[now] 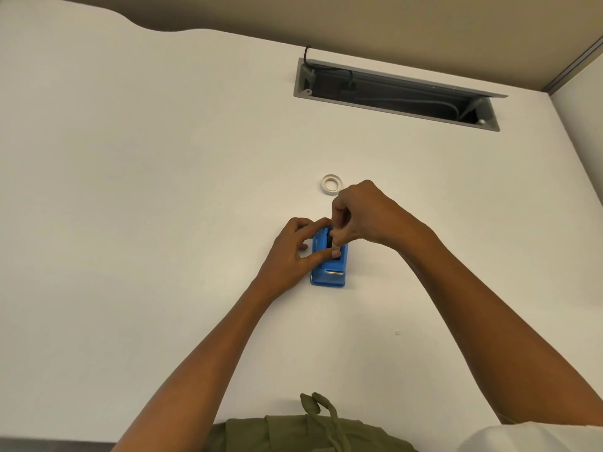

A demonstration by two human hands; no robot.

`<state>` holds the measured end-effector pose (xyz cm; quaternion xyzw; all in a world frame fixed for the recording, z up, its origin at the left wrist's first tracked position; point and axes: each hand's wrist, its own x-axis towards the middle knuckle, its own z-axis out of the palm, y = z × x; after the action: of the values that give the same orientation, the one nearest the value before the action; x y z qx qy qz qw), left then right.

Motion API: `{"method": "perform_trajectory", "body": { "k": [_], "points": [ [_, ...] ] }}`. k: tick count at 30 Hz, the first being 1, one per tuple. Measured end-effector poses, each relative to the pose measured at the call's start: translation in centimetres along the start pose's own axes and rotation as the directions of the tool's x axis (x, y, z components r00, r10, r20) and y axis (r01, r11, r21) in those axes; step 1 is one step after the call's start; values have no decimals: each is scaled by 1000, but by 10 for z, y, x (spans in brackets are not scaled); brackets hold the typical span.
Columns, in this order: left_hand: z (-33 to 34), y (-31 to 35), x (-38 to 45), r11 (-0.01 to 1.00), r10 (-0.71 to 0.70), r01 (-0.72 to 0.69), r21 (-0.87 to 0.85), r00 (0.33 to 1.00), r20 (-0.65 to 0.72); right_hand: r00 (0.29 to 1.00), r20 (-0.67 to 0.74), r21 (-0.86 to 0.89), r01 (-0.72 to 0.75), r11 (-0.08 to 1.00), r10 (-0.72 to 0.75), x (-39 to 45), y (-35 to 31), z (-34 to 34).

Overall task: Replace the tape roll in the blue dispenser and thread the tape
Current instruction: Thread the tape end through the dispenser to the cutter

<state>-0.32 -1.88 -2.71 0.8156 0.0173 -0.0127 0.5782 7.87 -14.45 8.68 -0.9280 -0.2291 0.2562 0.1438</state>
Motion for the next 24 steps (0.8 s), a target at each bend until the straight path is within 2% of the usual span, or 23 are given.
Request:
{"method": "perform_trajectory", "body": {
  "k": [6,12,17,24],
  "points": [
    [-1,2,0,1000,-1,1,1,1000,3,997,-71,94,45,994,-39,-1,12,4],
    [-2,1,0,1000,-13,13,10,1000,7,990,-139,436,89,895,-30,-19,32,7],
    [-2,3,0,1000,7,-7,5,1000,5,960,-278,314,135,940,-45,-25,24,20],
    [-1,2,0,1000,8,-8,17,1000,7,939,-325,162,174,971,-114,-25,18,22]
  ]
}}
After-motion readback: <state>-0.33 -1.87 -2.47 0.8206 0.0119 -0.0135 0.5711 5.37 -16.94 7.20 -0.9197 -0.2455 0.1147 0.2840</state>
